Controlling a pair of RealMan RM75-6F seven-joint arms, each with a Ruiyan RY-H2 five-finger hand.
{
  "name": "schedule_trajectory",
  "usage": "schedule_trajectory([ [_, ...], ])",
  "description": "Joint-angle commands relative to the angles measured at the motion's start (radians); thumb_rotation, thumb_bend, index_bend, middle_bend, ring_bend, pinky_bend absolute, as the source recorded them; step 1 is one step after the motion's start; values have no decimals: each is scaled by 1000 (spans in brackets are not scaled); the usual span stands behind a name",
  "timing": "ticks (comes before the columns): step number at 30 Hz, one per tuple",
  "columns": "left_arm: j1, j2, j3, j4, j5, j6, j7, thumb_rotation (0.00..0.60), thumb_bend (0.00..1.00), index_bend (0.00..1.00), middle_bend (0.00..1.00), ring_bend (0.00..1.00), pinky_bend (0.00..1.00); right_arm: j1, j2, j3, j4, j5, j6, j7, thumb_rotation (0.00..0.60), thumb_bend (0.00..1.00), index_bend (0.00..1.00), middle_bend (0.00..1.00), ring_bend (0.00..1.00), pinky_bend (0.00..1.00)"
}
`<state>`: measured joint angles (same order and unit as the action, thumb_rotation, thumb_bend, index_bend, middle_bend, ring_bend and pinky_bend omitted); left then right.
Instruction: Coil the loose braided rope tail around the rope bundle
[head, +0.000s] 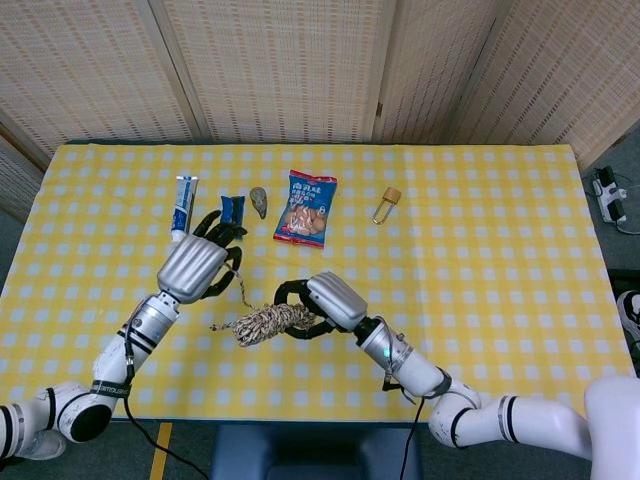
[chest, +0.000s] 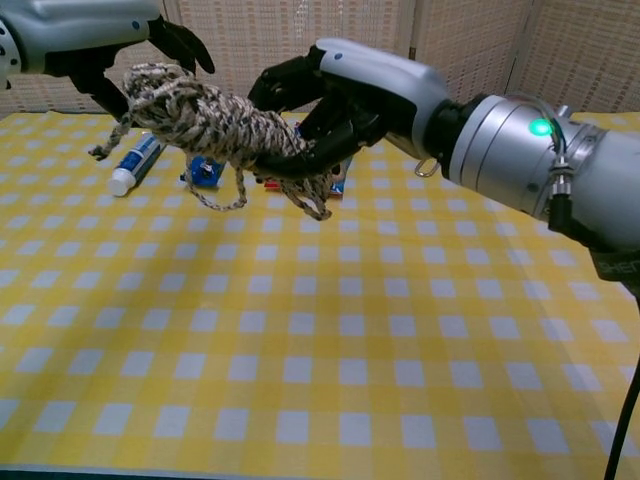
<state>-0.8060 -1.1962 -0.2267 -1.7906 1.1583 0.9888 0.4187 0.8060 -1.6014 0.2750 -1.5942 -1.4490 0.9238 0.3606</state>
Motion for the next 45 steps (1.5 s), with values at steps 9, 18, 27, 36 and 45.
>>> schedule_trajectory([
  [9,-25,-61,-10,-11,43,98,106,600,556,573,211,167,0,45,-26,-1,-62,222,-61,-266,600,560,945,768,860,705],
  [18,-32,-79,-13,-46,61,122,117,600,556,572,210,166,0,75,-90,20,-37,363,-63,-351,600,559,948,771,860,708],
  [27,-35,-106,-7,-69,83,137,116,600,556,573,210,165,0,88,-146,50,6,477,-60,-354,600,559,950,776,868,714],
  [36,-24,-127,11,-84,112,157,116,600,556,573,210,164,0,79,-233,101,69,553,-18,-295,600,560,950,780,874,721],
  [45,-8,-155,26,-91,147,189,128,600,556,575,204,155,0,62,-329,172,113,609,15,-196,600,559,950,781,876,722],
])
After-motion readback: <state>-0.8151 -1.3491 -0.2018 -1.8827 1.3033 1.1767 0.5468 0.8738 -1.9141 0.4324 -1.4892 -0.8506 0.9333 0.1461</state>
